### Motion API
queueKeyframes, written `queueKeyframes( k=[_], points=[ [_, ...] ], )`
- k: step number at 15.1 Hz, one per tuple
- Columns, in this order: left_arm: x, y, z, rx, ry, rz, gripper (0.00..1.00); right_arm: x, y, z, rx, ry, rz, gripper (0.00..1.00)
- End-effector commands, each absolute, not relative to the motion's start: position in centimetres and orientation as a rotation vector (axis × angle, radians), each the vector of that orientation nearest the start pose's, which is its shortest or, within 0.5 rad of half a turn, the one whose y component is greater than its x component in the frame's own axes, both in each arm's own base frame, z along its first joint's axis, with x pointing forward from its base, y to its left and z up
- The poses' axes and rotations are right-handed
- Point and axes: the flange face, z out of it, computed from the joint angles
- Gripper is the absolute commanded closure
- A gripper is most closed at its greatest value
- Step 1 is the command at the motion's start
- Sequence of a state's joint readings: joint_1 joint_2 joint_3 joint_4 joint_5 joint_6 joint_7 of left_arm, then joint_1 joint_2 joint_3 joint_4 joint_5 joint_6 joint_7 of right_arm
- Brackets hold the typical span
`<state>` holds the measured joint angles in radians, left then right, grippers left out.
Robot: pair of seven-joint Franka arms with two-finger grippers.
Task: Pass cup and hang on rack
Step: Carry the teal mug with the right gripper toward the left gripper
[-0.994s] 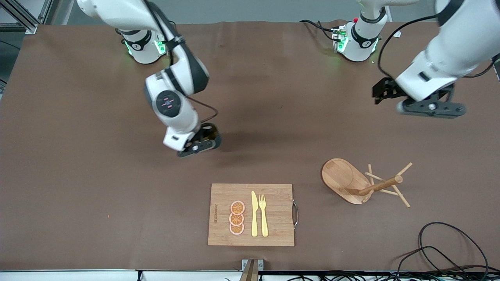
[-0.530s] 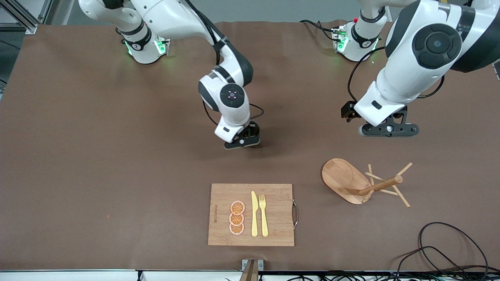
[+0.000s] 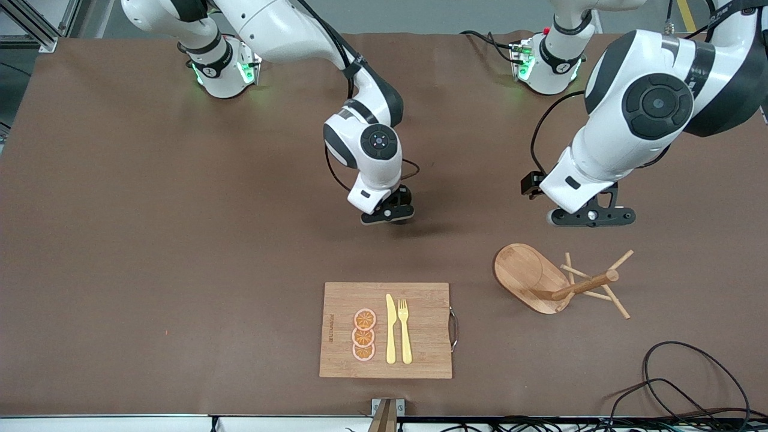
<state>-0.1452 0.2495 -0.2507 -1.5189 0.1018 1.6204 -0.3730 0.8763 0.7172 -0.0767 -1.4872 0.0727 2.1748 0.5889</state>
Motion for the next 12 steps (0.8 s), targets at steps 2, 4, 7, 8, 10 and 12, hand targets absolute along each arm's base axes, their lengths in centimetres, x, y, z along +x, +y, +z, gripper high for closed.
queueKeyframes(
  k=[2, 4, 7, 8, 10, 12],
  points=[
    [59.2, -21.9, 50.8, -3.038, 0.038, 0.149, 0.0, 49.0, 53.0, 24.2, -3.161, -0.296, 0.013, 0.88],
    [59.5, -22.3, 50.7, -3.043, 0.009, 0.145, 0.0, 49.0, 53.0, 24.2, -3.16, -0.3, 0.01, 0.31],
    [59.3, -24.2, 50.1, -3.045, -0.033, 0.132, 0.0, 49.8, 52.8, 25.2, -3.155, -0.287, 0.0, 0.0],
    [59.2, -24.7, 50.1, -3.047, -0.053, 0.124, 0.0, 50.0, 52.9, 26.0, -3.145, -0.288, -0.013, 0.0],
    [58.8, -25.9, 49.6, -3.042, -0.079, 0.129, 0.0, 50.2, 53.0, 27.7, -3.153, -0.282, 0.022, 0.0],
    [58.4, -27.3, 49.3, -3.043, -0.127, 0.12, 0.0, 51.3, 52.5, 30.0, -3.168, -0.257, 0.071, 0.0]
  ],
)
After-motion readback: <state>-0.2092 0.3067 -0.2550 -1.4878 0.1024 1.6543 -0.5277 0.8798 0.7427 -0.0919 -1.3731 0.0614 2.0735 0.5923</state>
